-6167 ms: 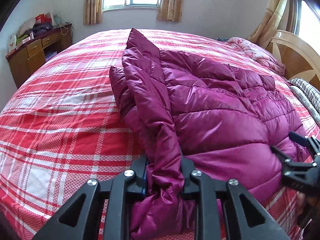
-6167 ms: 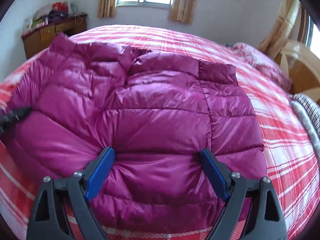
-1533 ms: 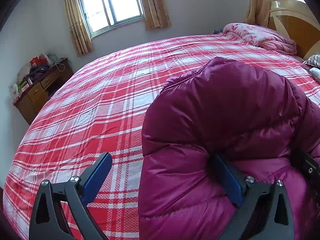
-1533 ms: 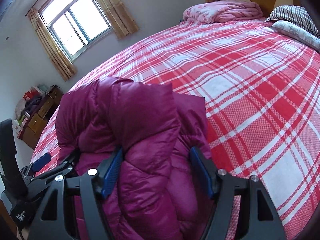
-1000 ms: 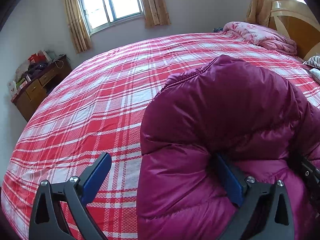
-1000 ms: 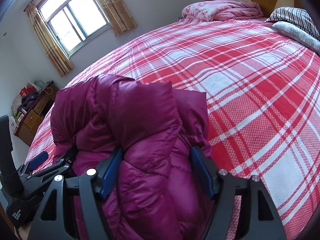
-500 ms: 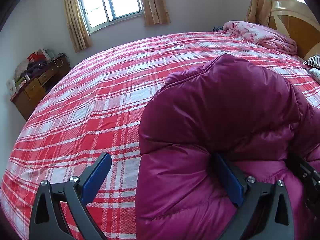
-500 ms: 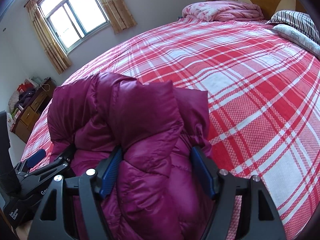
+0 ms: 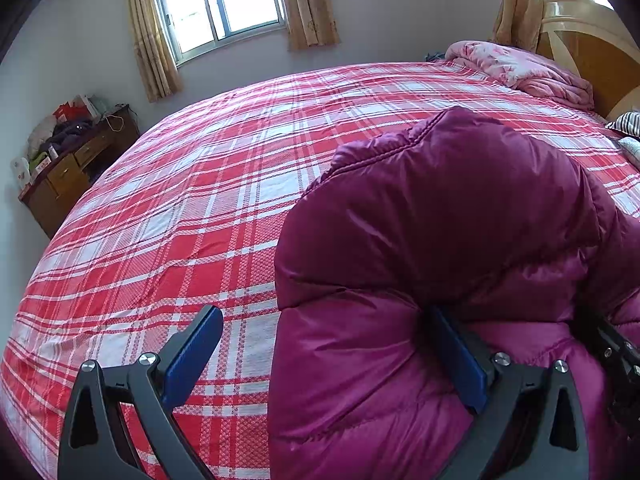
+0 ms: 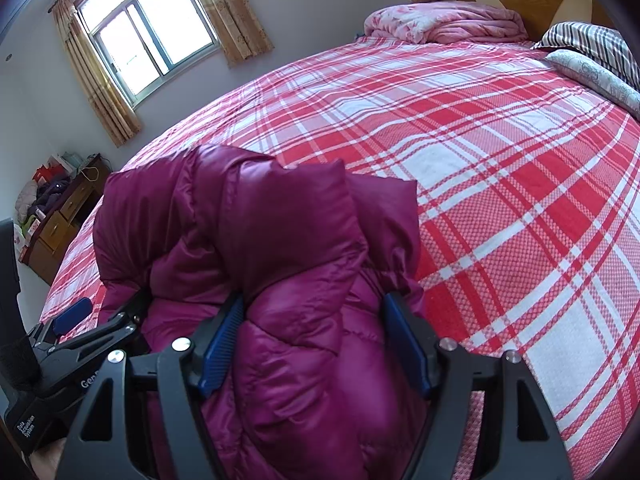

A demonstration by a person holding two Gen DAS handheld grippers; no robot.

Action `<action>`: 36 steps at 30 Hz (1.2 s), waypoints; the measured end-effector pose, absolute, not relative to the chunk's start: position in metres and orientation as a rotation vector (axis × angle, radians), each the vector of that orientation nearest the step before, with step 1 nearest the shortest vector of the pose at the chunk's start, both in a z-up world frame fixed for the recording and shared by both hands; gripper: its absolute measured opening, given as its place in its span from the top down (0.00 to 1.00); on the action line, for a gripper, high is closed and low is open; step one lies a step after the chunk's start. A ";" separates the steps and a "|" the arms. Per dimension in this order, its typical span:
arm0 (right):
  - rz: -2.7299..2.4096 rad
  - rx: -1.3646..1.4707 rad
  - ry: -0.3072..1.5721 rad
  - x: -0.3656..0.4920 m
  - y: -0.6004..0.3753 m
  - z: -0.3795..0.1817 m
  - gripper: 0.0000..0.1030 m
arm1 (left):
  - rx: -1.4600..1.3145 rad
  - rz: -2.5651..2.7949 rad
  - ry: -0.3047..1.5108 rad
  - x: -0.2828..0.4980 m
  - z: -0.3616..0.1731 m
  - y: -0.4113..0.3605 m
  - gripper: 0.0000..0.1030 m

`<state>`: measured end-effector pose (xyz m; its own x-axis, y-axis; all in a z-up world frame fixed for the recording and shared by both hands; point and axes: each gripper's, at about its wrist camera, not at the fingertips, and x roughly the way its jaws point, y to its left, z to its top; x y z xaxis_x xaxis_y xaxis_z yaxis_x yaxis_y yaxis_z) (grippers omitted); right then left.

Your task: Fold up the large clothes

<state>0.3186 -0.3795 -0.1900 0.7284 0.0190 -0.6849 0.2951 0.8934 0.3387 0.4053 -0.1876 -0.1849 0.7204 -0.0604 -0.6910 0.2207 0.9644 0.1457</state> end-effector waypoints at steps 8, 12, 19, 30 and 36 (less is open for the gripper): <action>-0.153 0.457 0.748 0.318 -0.380 -0.191 0.28 | 0.216 -0.164 0.759 0.405 -0.186 -0.186 0.01; -0.155 0.455 0.747 0.318 -0.381 -0.191 0.28 | 0.212 -0.167 0.761 0.405 -0.185 -0.184 0.01; -0.159 0.450 0.750 0.318 -0.381 -0.192 0.28 | 0.205 -0.171 0.764 0.406 -0.184 -0.183 0.01; -0.069 0.503 0.755 0.302 -0.400 -0.179 0.17 | 0.095 -0.333 0.795 0.398 -0.167 -0.147 0.02; 0.003 0.659 0.745 0.271 -0.436 -0.189 0.06 | -0.102 -0.482 0.867 0.388 -0.177 -0.104 0.02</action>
<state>0.2710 -0.4355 -0.1894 0.7449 0.2283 -0.6269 0.2233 0.8001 0.5567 0.3880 -0.1044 -0.1767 0.5474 -0.4470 -0.7075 0.3657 0.8882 -0.2782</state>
